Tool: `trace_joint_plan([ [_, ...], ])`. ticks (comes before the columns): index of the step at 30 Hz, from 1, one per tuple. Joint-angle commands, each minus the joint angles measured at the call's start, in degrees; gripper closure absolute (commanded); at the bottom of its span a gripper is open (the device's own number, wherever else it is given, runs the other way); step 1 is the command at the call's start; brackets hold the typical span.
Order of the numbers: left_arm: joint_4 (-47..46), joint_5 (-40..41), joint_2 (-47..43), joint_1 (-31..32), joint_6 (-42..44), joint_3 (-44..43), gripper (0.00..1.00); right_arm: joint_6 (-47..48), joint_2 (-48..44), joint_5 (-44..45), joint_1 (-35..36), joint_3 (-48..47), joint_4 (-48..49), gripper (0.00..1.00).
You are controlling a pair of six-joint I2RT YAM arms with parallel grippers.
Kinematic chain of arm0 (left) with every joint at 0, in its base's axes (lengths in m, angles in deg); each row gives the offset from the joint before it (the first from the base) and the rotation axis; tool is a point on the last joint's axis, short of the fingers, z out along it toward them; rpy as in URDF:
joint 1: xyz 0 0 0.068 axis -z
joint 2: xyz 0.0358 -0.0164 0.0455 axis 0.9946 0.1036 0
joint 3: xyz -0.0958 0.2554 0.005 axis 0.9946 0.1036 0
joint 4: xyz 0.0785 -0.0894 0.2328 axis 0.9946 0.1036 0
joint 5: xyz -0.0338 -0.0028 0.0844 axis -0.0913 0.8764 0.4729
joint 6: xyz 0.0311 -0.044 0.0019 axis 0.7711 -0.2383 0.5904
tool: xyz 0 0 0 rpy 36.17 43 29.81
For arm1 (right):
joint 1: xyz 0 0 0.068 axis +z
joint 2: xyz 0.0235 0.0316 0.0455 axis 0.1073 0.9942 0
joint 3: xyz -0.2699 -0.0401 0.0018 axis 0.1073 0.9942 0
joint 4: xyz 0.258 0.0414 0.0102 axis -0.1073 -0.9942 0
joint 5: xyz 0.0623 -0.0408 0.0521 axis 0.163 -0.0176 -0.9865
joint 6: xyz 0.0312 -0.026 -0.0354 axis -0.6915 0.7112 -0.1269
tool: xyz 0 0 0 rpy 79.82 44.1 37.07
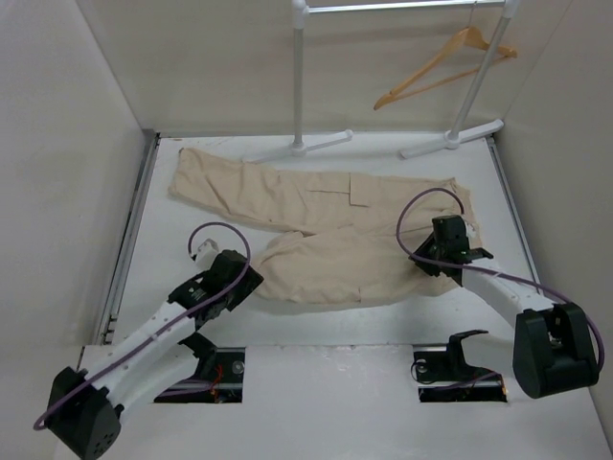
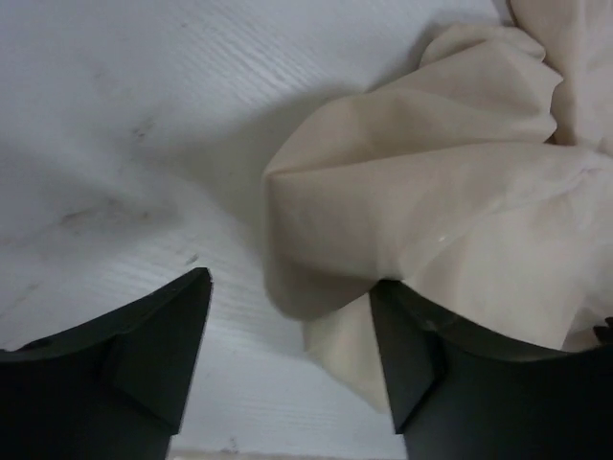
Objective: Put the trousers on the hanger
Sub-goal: Flatten out the trousers at the center of the board.
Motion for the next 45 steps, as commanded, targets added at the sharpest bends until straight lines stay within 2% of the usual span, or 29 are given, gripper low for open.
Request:
trace_joint_plan([
  [1,-15.8,-2.6,9.4,-1.4,0.8,0.7,0.4,0.8,-1.5,0.7,1.0,-0.2,0.0,0.66],
  [2,-18.0,-1.2,12.8,-2.0,3.1,-0.8,0.56,0.8,-1.0,1.0,0.9,-0.2,0.0,0.63],
  [5,-17.2,2.5,17.0,-3.0,7.0,-8.6,0.89,1.0,1.4,1.6,0.4,-0.8,-0.1,0.6],
  [7,-11.2,4.9,19.2,-2.3,11.4,-18.9,0.96,1.0,2.5,1.8,-0.8,-1.3,-0.1,0.6],
  [10,2.0,10.6,26.8,3.8,20.0,-39.6,0.98,0.7,2.5,1.8,-1.6,-1.6,0.2,0.6],
  [14,14.6,14.0,48.8,13.8,31.2,-66.5,0.9,0.4,2.0,1.4,-1.9,-1.8,0.5,0.6],
  [16,17.6,13.1,61.4,17.3,34.5,-77.4,0.79,0.3,2.1,1.1,-1.9,-1.7,0.8,0.6],
  [17,18.5,12.8,66.7,18.3,35.8,-81.9,0.67,0.2,2.1,1.1,-1.9,-1.6,0.8,0.6],
  [18,19.4,12.8,70.6,19.0,36.3,-85.2,0.48,0.2,1.9,1.0,-1.9,-1.4,0.8,0.6],
  [19,19.7,12.7,72.8,19.8,36.6,-87.1,0.34,0.2,1.7,0.9,-1.9,-1.2,0.8,0.6],
  [20,19.1,12.8,73.5,20.2,36.5,-87.3,0.24,0.2,1.2,0.9,-1.8,-0.9,0.7,0.6],
  [21,18.0,12.5,72.8,20.4,36.1,-86.5,0.19,0.2,0.8,0.8,-1.7,-0.8,0.6,0.6],
  [22,16.5,12.4,70.7,20.5,35.9,-84.5,0.17,0.4,0.4,0.8,-1.7,-0.7,0.5,0.6],
  [27,6.4,13.9,50.4,18.2,32.5,-65.7,0.17,0.4,-1.2,0.8,-1.5,0.2,0.4,0.6],
  [31,-0.7,14.6,33.7,12.1,20.6,-45.9,0.2,0.7,-2.0,0.8,-0.5,0.3,0.2,0.6],
  [33,-4.1,11.2,29.2,7.7,14.3,-38.3,0.23,1.0,-2.4,0.7,-0.5,0.4,0.2,0.6],
  [35,-8.4,5.5,28.2,4.6,11.0,-34.1,0.23,1.4,-2.5,0.5,-0.5,0.4,0.2,0.6],
  [37,-12.5,1.2,29.4,4.1,10.6,-32.9,0.28,1.6,-2.3,0.3,-0.4,0.1,-0.2,0.6],
  [41,-12.9,0.9,31.8,7.7,10.7,-33.2,0.33,1.6,-2.5,0.2,-0.1,-0.2,-0.4,0.6],
  [45,-14.0,0.2,36.0,7.9,10.9,-32.4,0.3,1.4,-2.6,0.1,0.9,0.1,0.0,0.6],
])
